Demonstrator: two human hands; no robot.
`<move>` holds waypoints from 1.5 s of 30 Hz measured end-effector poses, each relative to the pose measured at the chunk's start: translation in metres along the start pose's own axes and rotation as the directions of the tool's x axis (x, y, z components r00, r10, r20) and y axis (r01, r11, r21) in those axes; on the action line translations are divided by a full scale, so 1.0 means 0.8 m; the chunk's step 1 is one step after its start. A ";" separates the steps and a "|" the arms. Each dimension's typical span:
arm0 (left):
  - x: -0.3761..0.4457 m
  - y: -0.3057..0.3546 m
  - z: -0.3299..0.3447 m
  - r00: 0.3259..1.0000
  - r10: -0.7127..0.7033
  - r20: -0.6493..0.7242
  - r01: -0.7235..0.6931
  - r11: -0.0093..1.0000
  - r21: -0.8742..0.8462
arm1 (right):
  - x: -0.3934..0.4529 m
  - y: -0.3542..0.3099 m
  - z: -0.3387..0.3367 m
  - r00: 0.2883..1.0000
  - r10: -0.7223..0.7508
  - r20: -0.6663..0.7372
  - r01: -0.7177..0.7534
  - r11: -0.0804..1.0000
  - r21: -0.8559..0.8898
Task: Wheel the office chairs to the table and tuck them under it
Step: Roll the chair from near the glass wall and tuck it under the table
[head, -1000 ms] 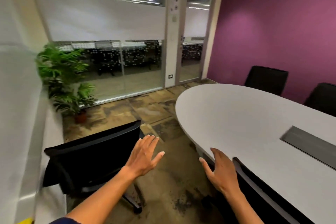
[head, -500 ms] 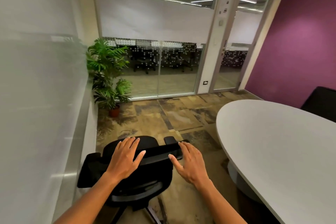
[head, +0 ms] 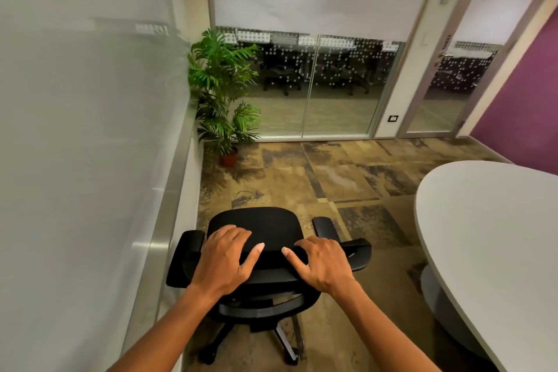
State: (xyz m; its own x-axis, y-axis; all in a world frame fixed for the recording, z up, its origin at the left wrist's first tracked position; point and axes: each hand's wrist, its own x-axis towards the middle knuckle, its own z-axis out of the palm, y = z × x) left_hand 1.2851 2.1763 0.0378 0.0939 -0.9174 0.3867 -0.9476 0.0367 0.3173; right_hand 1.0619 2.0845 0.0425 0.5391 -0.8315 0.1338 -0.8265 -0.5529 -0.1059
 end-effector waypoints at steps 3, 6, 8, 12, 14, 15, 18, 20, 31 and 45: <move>0.011 0.004 0.011 1.000 0.022 -0.013 -0.022 1.000 -0.013 | 0.013 0.013 0.000 1.000 -0.008 0.011 0.009 1.000 -0.022; 0.034 0.014 0.019 1.000 0.021 -0.016 -0.022 0.999 -0.034 | 0.029 0.031 -0.005 1.000 0.015 0.008 -0.014 0.999 -0.037; 0.050 0.021 0.027 1.000 0.022 0.009 -0.022 0.999 -0.041 | 0.040 0.047 -0.004 0.999 0.028 0.018 -0.027 0.998 -0.054; 0.076 0.030 0.036 0.999 0.017 0.040 -0.015 0.999 -0.040 | 0.056 0.068 -0.001 0.999 0.047 0.011 -0.046 0.998 -0.046; 0.100 0.029 0.045 0.999 0.016 0.052 -0.013 0.998 -0.055 | 0.074 0.082 0.002 0.998 0.063 -0.013 -0.063 0.997 -0.042; 0.105 0.031 0.044 0.998 0.024 0.053 -0.022 0.998 -0.050 | 0.075 0.086 0.000 0.997 0.067 -0.033 -0.069 0.997 -0.045; 0.131 0.028 0.055 0.998 0.036 0.054 -0.033 0.997 -0.067 | 0.096 0.099 0.003 0.994 0.089 -0.055 -0.091 0.995 -0.034; 0.154 0.019 0.067 0.997 0.043 0.061 -0.038 0.996 -0.082 | 0.113 0.109 0.008 0.991 0.117 -0.066 -0.119 0.993 -0.029; 0.287 0.003 0.142 0.982 0.151 0.118 -0.136 0.983 -0.123 | 0.192 0.178 0.023 0.964 0.249 -0.099 -0.257 0.963 -0.085; 0.430 -0.001 0.201 0.863 0.289 0.414 -0.266 0.957 -0.115 | 0.247 0.220 0.024 0.886 0.450 -0.110 -0.462 0.872 -0.159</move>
State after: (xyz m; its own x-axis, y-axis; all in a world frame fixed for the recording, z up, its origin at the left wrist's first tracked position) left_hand 1.2688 1.7968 0.0311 -0.3194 -0.9452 0.0673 -0.8969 0.3245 0.3006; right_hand 1.0259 1.8218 0.0315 0.0882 -0.9799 0.1790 -0.9960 -0.0892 0.0025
